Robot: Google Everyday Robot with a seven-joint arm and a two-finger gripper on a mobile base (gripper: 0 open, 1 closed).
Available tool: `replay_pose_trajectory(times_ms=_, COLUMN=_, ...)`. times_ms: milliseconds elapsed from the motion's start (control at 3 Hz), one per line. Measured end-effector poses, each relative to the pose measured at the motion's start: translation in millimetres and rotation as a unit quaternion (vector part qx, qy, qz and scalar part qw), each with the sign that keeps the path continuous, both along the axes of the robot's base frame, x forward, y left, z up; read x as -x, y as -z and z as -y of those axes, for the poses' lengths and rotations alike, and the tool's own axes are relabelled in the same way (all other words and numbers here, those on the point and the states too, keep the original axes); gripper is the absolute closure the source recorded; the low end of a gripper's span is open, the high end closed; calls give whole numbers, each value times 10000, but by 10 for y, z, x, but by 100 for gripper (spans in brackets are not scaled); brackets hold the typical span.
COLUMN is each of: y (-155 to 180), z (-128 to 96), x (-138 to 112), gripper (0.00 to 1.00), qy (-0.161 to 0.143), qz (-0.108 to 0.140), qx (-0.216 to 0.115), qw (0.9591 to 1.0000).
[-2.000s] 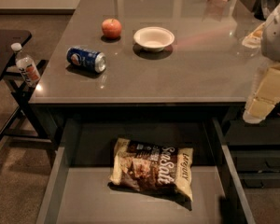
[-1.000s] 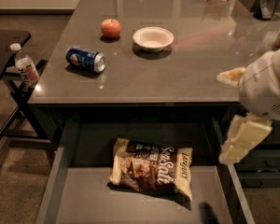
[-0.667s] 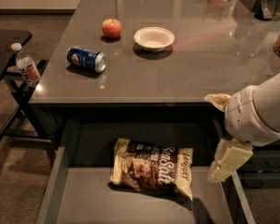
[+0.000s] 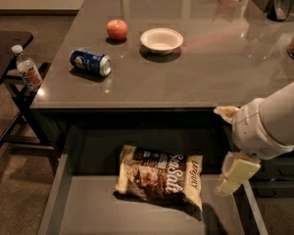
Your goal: Pick brown chip bag from top drawer and place on counter
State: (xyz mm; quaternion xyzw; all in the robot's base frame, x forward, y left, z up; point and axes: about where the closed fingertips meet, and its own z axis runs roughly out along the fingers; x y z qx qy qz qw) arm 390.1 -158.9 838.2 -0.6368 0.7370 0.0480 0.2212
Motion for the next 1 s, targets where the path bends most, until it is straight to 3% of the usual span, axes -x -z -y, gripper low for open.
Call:
replay_pose_trajectory(times_ms=667, y=877, z=-49, x=19, gripper=0, qy=282, qz=-309, qx=-303, qw=9987)
replay_pose_trajectory(times_ms=1000, y=1150, z=-182, x=-13, gripper=0, qy=386, qz=-403, qx=-532, qw=9970)
